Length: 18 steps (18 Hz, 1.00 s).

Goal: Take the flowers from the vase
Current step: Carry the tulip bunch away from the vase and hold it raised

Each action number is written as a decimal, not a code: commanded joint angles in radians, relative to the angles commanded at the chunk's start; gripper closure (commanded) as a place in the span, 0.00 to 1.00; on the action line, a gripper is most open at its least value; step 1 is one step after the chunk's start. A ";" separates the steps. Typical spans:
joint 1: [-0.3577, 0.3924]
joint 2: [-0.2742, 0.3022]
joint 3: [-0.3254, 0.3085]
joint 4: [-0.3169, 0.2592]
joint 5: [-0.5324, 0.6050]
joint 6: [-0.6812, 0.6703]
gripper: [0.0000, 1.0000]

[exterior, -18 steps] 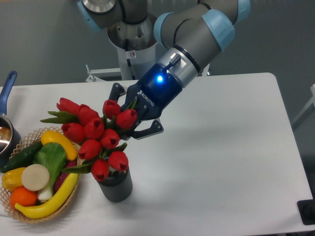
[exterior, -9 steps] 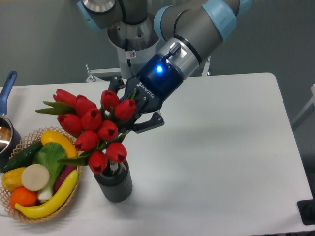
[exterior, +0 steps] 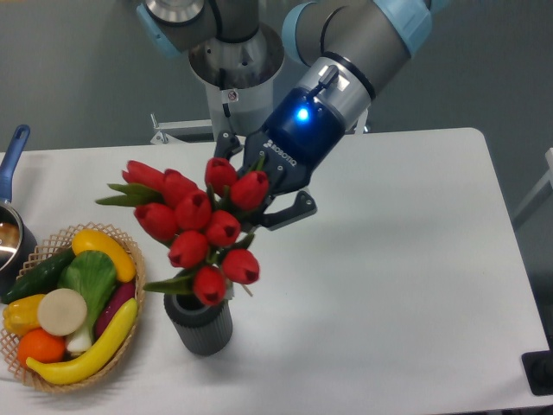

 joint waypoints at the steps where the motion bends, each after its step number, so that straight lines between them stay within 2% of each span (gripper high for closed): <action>1: 0.002 -0.002 0.000 0.000 0.020 0.000 0.67; 5: 0.032 0.006 -0.006 -0.005 0.127 0.002 0.67; 11: 0.046 0.015 -0.008 -0.008 0.347 0.005 0.68; 18: 0.081 0.017 -0.035 -0.015 0.460 0.024 0.68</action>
